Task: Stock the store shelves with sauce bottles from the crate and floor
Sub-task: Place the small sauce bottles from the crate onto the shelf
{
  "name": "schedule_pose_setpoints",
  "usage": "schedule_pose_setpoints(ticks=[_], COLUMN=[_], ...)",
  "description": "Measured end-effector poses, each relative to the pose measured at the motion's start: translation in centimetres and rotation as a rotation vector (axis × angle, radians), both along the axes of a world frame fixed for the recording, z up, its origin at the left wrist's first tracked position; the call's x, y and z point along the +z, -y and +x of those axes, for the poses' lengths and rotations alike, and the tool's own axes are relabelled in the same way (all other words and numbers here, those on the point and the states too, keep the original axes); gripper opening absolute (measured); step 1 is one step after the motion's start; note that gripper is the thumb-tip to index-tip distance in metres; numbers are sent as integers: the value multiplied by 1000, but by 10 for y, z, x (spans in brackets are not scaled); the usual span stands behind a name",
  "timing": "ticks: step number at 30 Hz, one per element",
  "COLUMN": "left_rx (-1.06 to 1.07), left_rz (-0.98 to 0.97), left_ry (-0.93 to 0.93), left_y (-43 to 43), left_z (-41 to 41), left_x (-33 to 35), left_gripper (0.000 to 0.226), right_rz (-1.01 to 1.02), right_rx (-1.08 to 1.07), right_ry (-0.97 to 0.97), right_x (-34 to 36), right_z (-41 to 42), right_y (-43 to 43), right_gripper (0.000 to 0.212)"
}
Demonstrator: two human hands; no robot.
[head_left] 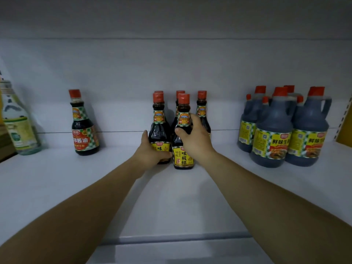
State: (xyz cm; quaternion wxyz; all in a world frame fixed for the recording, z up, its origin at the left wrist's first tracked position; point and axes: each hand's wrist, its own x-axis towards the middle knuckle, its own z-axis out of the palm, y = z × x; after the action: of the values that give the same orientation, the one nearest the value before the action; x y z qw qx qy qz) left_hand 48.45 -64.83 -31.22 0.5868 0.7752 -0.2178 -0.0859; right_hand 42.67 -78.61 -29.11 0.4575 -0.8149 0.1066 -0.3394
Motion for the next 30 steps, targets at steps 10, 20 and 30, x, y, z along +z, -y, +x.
schedule_pose_setpoints(ticks=[10,20,30], left_rx=[15,-39,-100], left_rz=[-101,-100,-106], left_ry=[-8,33,58], left_y=[9,10,9], left_z=[34,45,48], left_x=[-16,-29,-29], left_gripper=[84,77,56], right_rz=[17,18,105], right_rx=[14,34,179], right_ry=[22,-21,-78], right_x=[-4,-2,31], right_z=[24,28,43], right_y=[10,14,22], right_gripper=[55,55,49])
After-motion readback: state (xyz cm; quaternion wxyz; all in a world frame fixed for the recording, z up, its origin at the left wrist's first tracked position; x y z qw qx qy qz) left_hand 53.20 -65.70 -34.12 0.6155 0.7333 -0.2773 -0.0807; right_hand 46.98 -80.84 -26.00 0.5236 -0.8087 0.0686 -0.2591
